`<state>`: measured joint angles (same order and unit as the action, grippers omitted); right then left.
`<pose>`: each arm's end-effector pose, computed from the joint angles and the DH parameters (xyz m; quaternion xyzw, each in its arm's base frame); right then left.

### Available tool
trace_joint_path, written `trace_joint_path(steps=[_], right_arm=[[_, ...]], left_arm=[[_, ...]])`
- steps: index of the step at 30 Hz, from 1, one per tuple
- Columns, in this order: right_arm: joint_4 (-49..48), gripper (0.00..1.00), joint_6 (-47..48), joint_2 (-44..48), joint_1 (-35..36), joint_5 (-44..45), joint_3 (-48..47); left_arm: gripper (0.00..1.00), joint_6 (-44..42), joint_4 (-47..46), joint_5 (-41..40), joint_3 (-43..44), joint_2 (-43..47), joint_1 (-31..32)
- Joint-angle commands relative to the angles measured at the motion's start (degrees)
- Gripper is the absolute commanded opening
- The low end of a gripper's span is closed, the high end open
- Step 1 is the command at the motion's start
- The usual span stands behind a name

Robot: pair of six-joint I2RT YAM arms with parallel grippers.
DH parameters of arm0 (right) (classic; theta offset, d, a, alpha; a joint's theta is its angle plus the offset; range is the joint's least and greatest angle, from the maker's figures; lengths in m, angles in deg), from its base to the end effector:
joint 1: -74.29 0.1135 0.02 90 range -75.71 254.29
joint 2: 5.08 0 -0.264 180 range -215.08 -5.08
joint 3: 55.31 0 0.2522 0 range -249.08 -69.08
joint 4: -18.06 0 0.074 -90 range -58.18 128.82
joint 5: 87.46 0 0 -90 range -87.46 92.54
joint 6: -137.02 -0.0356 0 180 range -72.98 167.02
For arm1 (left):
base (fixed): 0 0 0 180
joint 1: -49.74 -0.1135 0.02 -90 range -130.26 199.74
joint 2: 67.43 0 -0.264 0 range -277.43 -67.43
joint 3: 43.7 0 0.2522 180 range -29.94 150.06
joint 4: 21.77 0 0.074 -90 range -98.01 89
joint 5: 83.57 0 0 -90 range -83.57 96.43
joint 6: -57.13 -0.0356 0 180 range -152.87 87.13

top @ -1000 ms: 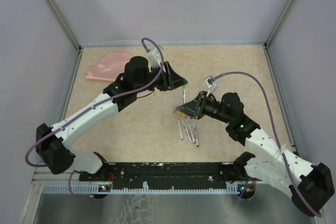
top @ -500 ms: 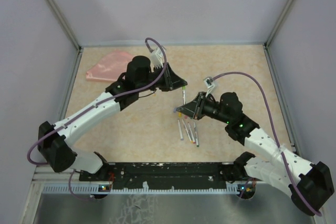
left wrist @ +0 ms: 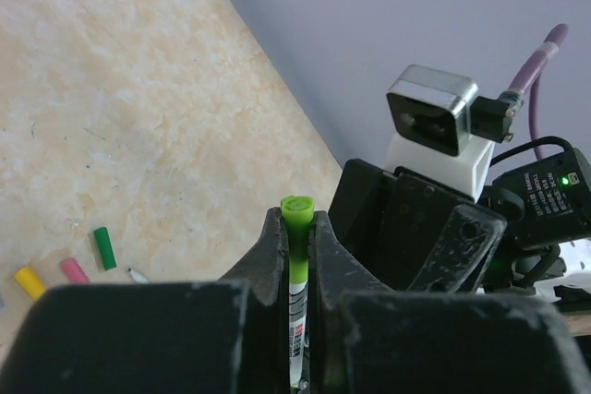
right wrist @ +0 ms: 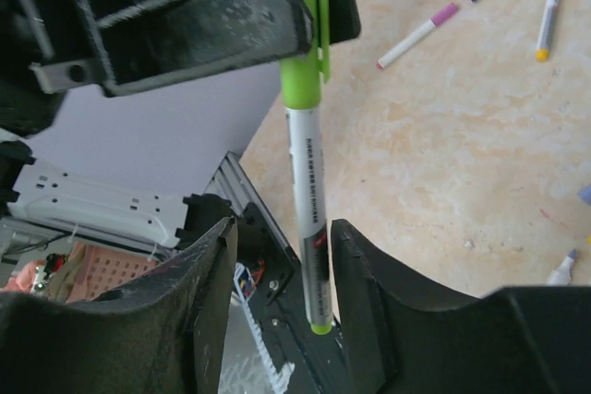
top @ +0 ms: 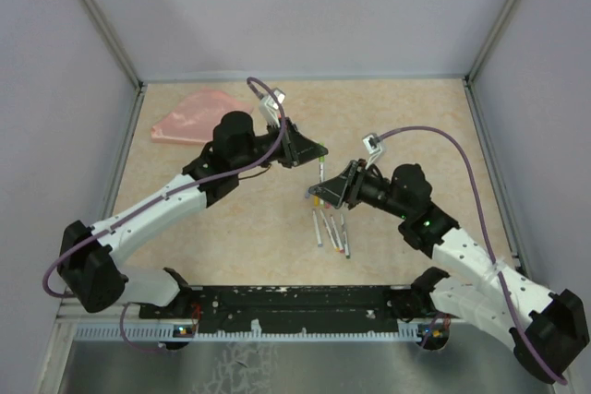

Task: Open the pen caps
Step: Open the pen cap from the pen.

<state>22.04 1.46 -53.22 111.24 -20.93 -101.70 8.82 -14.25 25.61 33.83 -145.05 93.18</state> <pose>0.1529 0.1328 0.2918 -0.0816 0.7343 0.5465 0.3944 0.2260 -0.2301 0.3567 0.1210 0.7402 -0.5316 0.3935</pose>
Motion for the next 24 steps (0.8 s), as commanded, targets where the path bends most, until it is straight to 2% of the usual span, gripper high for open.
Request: trace_joint_path(steps=[1,7,11,14,17,18,21,24], right_arm=[[-9.2,0.47,-3.9,2.9,0.2,0.7,0.7],[-15.6,0.48,-7.8,2.9,0.2,-0.4,2.5],[-17.8,0.43,-9.0,2.2,0.1,-1.5,2.4],[-18.8,0.28,-9.2,1.7,0.2,-2.2,2.1],[-18.6,0.05,-8.8,1.3,0.2,-2.7,1.6],[-18.4,0.00,-8.7,1.2,0.2,-2.8,1.5],[-17.0,0.00,-7.8,1.4,0.2,-2.8,1.0],[-14.5,0.00,-6.0,1.6,0.2,-2.7,-0.1]], left_arm=[[0.00,2.6,-12.9,3.9,-3.9,3.8,-1.4],[0.00,7.0,-23.9,7.7,-8.2,5.0,-2.4],[0.00,8.2,-26.7,9.4,-8.4,4.8,-2.4],[0.00,8.6,-27.1,9.7,-8.6,4.6,-2.4],[0.00,8.9,-27.0,9.5,-8.7,4.7,-2.5],[0.02,8.9,-26.7,9.3,-8.5,4.7,-2.4],[0.15,8.2,-24.4,8.7,-7.8,4.8,-2.5],[0.24,6.8,-21.3,8.2,-6.9,4.9,-2.4]])
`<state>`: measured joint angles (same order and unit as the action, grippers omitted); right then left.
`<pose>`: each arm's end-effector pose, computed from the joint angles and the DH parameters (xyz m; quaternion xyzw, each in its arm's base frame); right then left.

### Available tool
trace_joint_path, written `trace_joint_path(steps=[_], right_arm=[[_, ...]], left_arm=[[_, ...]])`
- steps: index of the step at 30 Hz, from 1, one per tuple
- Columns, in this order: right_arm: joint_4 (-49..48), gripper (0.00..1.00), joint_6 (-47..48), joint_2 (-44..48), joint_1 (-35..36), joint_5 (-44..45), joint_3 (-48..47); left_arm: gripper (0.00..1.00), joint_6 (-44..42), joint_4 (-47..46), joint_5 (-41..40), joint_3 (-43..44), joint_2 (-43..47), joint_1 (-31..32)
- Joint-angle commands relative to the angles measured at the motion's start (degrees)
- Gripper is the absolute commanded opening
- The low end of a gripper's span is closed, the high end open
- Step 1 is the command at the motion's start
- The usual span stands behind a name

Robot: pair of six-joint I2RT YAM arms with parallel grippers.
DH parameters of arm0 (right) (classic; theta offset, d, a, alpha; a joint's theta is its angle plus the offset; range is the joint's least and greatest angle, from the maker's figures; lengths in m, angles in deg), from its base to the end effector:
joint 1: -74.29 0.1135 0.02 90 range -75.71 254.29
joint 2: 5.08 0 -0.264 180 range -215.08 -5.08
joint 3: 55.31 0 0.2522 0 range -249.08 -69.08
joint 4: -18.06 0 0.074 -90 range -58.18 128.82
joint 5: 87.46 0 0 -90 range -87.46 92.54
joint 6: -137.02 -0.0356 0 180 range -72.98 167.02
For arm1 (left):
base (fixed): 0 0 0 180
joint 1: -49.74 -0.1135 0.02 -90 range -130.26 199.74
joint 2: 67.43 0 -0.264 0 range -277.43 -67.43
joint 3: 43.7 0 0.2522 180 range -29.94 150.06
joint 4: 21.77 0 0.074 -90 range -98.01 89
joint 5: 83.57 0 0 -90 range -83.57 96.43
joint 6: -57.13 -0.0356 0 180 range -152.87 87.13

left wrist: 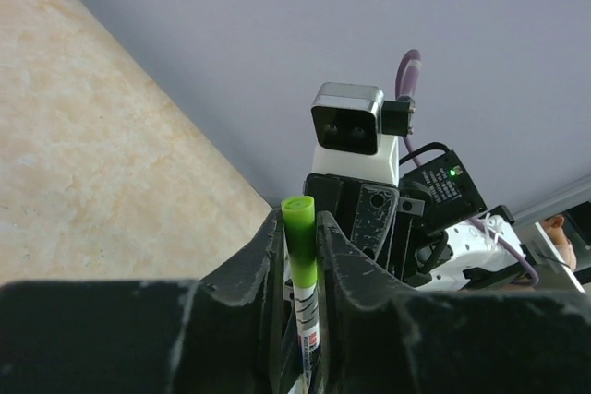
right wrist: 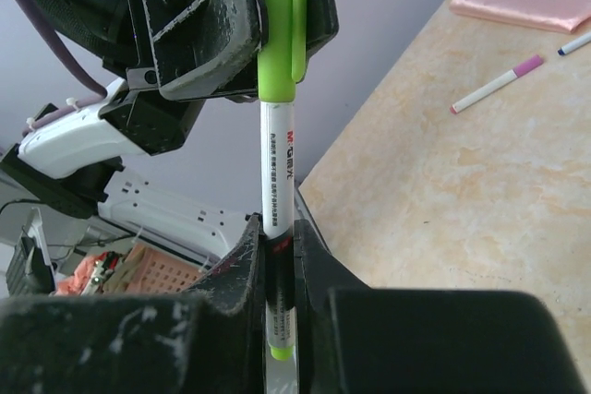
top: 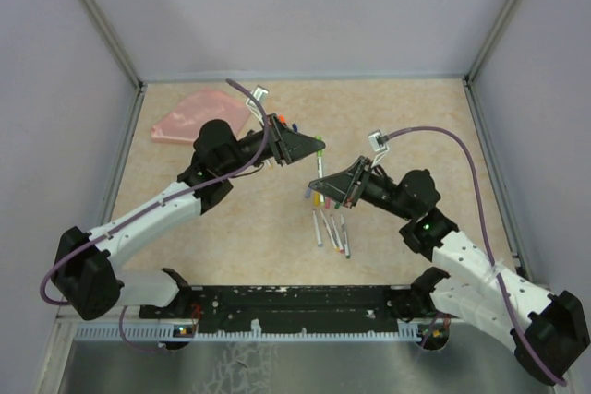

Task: Open the pen caps
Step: Open the pen cap from the pen.

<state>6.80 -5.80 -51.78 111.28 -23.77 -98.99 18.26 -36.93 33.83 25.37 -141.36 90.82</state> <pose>0.1467 0.1303 0.3075 -0.0827 0.6549 0.6252 0.4163 0.2170 -0.2109 0.3647 0.1266 0.6361 -0.6427 0.4078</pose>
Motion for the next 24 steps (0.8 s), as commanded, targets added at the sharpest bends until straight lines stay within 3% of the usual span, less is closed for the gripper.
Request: trace_joint_path(steps=[1,5,13,15,19,24], right_arm=[[1.5,0.00,1.7,0.1,0.2,0.1,-3.1],[3.9,0.00,3.3,-0.3,0.2,-0.1,-4.1],[6.3,0.00,5.2,-1.0,0.1,-0.7,-5.5],[6.7,0.00,5.6,-1.1,0.1,-0.7,-5.7],[7.9,0.00,6.9,-1.5,0.2,-1.0,-6.2],[9.1,0.00,7.9,-2.0,0.2,-1.7,-5.9]], left_arm=[[0.26,-2.9,2.0,0.0,1.8,1.2,0.0],[0.33,-3.8,4.0,0.1,2.5,0.9,0.0],[0.32,-4.2,4.1,1.5,3.8,-0.4,0.0],[0.27,-4.4,4.1,2.0,4.0,-0.8,0.0],[0.03,-6.2,4.5,2.5,5.5,-1.4,-0.2],[0.00,-8.2,5.2,2.1,9.1,-2.4,-3.9]])
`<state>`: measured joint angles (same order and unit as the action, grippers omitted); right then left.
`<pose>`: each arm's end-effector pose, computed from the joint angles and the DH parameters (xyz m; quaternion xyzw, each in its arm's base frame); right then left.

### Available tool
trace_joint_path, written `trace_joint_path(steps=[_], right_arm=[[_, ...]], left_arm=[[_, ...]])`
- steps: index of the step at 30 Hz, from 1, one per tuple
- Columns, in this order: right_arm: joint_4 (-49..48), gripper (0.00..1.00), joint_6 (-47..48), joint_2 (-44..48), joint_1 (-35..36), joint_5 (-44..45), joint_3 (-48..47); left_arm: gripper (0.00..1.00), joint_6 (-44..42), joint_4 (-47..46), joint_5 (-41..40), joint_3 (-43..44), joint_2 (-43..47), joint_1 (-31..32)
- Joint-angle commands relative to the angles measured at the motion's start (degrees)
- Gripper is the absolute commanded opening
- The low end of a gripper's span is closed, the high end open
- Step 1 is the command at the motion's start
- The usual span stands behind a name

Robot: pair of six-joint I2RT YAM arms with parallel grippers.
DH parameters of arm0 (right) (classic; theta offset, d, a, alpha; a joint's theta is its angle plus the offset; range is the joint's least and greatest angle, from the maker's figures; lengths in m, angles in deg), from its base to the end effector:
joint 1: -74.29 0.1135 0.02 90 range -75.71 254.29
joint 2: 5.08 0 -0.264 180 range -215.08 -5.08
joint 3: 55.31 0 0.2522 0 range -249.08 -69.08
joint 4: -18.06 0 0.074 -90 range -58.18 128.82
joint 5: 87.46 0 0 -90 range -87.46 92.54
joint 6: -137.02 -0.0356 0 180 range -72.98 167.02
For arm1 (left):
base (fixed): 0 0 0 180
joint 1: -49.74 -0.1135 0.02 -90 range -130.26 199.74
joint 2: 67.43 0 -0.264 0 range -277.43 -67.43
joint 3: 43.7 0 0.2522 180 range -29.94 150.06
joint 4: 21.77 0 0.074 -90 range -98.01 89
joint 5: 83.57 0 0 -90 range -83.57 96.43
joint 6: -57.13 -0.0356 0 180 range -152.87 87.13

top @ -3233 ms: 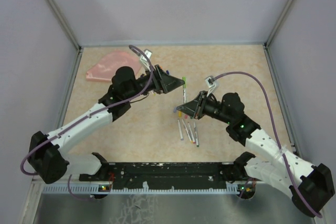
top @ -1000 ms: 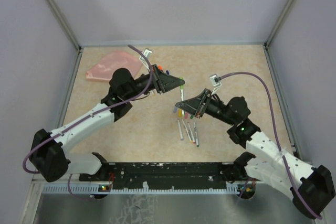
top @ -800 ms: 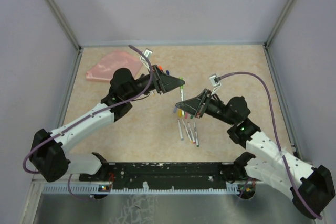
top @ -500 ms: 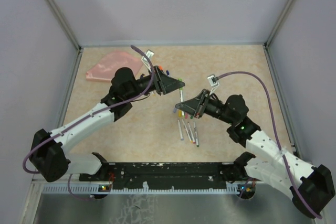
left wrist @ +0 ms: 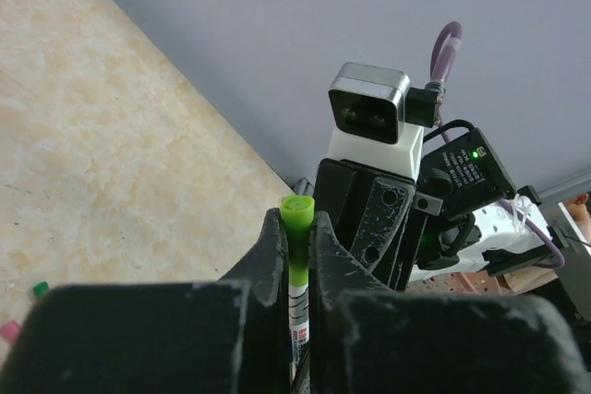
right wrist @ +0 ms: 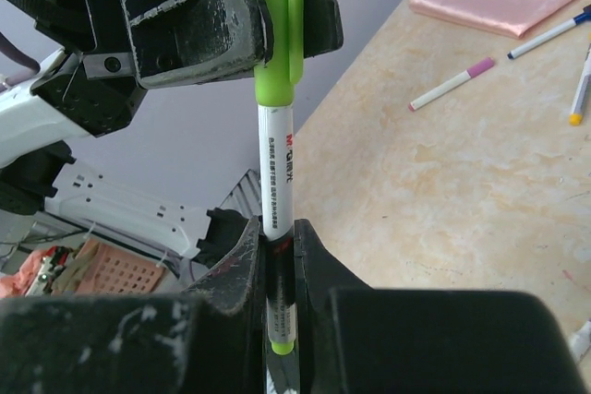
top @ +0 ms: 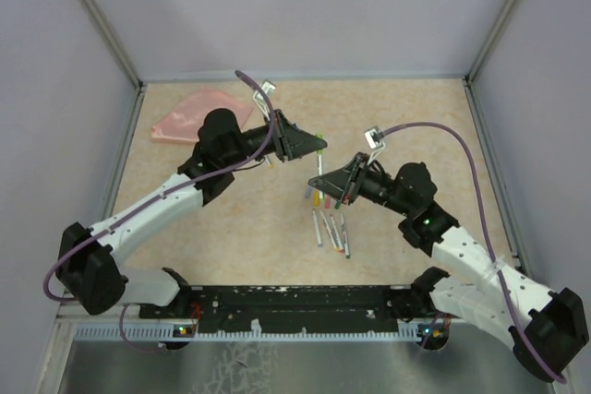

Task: Open the pen caps
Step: Open the pen cap from the pen, then place the pen cap at the center of the board.

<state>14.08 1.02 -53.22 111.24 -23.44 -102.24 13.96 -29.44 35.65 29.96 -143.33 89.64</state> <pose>0.1519 0.1338 0.3099 -0.1092 0.6829 0.5834 0.4259 0.2284 -0.2137 0.3696 0.1469 0.6612 -0.6149 0.4039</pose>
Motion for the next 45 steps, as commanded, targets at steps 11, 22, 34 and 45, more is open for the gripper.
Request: trace_joint_path(steps=[11,22,34,45], right_arm=[[0.0,0.00,-2.7,-0.2,0.2,-3.9,1.3],[8.5,0.00,2.6,2.1,0.1,0.2,-0.1],[28.4,0.00,13.6,7.0,0.1,17.6,-3.0],[39.9,0.00,10.7,12.8,-0.5,35.4,-0.4]], left_arm=[[0.00,-9.3,-11.0,-9.3,18.8,-7.8,-13.8],[0.00,-6.7,-14.2,-8.0,13.7,-6.4,-15.0],[0.00,-0.4,-1.6,-0.4,-5.0,0.1,-13.7],[0.00,-2.2,10.1,-19.8,-8.5,-6.2,3.7]])
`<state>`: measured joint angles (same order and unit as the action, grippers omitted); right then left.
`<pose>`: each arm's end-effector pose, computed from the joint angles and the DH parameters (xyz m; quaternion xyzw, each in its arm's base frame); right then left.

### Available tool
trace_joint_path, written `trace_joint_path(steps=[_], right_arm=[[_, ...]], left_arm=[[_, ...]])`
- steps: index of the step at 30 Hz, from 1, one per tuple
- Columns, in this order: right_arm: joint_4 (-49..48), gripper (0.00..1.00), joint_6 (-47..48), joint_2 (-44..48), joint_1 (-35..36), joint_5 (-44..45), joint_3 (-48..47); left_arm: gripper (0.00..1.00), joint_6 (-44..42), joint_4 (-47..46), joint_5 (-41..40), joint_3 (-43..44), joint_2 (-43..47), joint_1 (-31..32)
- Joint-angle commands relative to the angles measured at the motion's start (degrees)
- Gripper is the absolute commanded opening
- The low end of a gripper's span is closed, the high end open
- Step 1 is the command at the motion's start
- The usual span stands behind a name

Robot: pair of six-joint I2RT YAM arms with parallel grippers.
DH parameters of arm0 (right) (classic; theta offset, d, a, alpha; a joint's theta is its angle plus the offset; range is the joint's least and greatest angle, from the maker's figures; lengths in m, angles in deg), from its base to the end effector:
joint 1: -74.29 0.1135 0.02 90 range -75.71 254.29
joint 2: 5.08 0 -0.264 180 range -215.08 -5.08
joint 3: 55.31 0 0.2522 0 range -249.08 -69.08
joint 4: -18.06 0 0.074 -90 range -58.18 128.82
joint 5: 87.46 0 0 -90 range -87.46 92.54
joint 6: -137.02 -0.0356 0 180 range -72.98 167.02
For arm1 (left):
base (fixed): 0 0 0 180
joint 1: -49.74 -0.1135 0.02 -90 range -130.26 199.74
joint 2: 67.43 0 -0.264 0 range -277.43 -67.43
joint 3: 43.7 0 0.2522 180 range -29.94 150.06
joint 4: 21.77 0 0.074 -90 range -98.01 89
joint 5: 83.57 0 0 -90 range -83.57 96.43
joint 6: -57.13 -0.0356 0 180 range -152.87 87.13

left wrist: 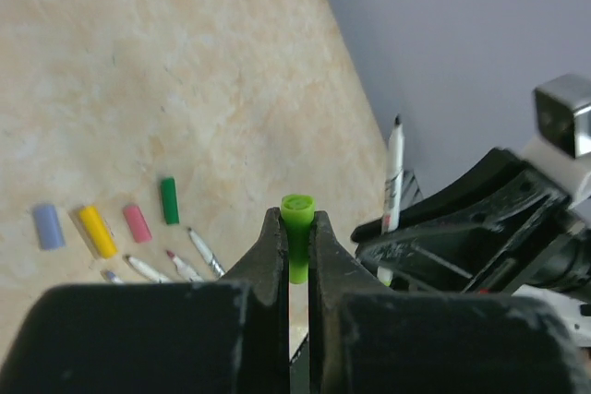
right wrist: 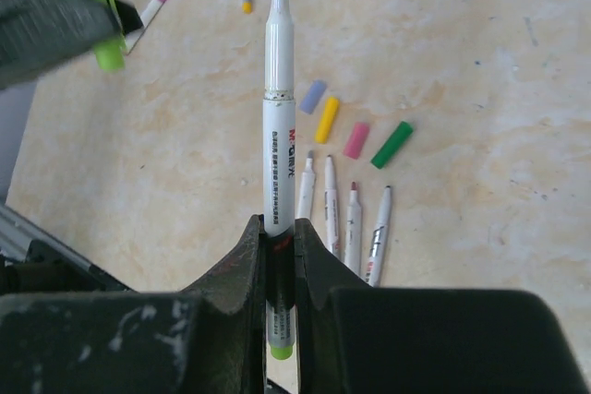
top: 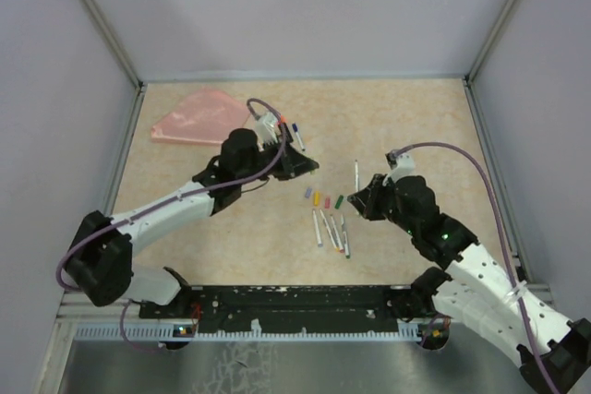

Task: Open the pen caps
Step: Place the pen cap at the center of the board.

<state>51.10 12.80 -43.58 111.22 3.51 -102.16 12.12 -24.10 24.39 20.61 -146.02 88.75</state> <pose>0.1303 0.0972 0.2687 -0.0153 0.8418 0.3081 0.4430 0.2400 -0.2085 0.2877 0.0581 0.7714 -0.5063 0.3811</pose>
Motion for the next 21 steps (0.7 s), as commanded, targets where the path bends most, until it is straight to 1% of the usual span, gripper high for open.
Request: trace_joint_path(steps=[1,4,8,11,15,21], right_arm=[[3.5,0.00,-1.5,4.1,-0.5,9.5,0.0],[5.5,0.00,-2.7,5.8,-0.7,11.5,1.1],[7.4,0.00,-4.4,7.3,-1.0,12.6,2.7],[8.0,0.00,-5.4,8.6,-1.4,13.0,3.7],[9.1,0.00,-6.4,10.0,-2.0,13.7,4.8],[9.2,0.00,-7.5,10.6,-2.8,13.0,6.0]], left_arm=[[0.00,0.0,6.3,-9.3,1.8,-5.1,6.2],[0.00,0.1,11.4,-12.1,6.5,-10.6,10.0],[0.00,-1.4,17.7,-18.5,13.6,-18.2,15.1],[0.00,-1.5,22.3,-20.9,18.5,-23.5,17.7],[0.00,-2.3,27.6,-22.9,25.3,-29.8,19.5],[0.00,-5.2,30.4,-24.8,31.4,-36.6,20.1]])
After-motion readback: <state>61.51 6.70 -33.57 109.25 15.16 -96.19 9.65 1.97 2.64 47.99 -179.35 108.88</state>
